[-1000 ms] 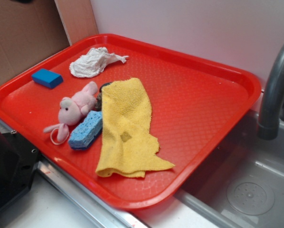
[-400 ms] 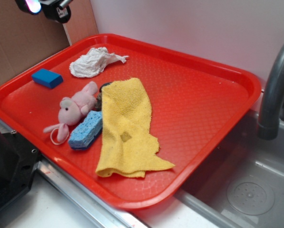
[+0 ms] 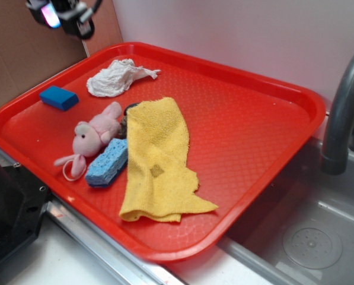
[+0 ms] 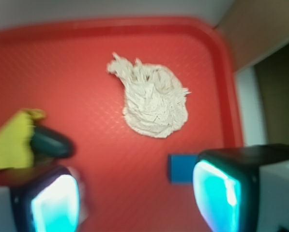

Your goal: Grab the white paper.

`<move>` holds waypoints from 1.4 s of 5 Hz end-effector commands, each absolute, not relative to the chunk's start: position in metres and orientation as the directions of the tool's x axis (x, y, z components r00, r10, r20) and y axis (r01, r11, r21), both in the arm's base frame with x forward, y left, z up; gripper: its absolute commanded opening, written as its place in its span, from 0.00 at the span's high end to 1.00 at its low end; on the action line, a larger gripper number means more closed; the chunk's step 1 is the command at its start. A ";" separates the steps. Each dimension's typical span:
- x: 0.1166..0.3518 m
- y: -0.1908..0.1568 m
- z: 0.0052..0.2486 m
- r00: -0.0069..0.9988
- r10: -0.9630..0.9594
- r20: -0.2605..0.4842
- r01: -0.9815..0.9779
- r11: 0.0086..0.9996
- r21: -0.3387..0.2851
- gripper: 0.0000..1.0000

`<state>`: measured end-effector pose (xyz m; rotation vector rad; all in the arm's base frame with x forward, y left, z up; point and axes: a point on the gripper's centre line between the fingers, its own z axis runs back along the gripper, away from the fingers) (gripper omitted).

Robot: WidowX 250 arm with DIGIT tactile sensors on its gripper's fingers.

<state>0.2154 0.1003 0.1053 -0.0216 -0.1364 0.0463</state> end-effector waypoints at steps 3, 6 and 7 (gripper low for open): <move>0.269 0.131 0.024 0.970 -0.191 0.148 0.190 0.982 0.023 0.00; 0.320 0.119 0.010 0.971 -0.215 0.108 0.209 0.976 0.065 1.00; 0.296 0.126 0.036 0.964 -0.174 0.200 0.162 0.984 0.074 1.00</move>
